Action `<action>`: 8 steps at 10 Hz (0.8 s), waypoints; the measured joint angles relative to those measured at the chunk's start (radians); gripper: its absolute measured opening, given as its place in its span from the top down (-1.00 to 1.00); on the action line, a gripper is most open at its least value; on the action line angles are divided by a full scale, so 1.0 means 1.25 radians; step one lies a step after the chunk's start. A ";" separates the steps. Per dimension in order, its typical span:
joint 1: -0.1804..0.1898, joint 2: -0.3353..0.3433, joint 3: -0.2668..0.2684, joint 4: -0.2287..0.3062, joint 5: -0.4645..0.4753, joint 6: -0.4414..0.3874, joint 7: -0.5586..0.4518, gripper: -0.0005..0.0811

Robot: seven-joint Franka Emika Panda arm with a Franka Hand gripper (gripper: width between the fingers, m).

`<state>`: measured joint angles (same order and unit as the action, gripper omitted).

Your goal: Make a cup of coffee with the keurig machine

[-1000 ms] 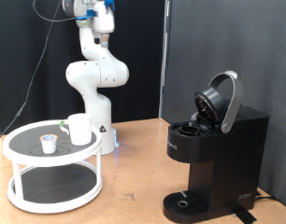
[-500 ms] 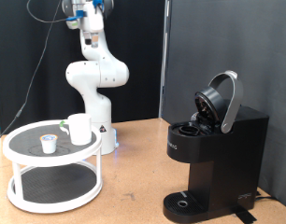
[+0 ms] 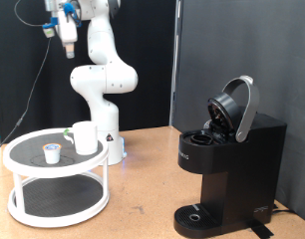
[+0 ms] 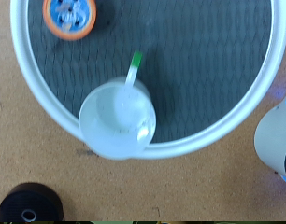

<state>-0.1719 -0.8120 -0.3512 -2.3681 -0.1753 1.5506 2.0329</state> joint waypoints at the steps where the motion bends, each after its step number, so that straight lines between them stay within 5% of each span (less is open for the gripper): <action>1: -0.001 0.004 -0.013 0.000 -0.010 0.003 -0.008 -0.81; 5: -0.001 0.004 -0.020 -0.008 -0.012 0.004 -0.010 -0.81; 8: -0.005 0.023 -0.036 -0.052 -0.037 0.080 -0.002 -0.81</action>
<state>-0.1782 -0.7836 -0.3957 -2.4335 -0.2220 1.6504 2.0304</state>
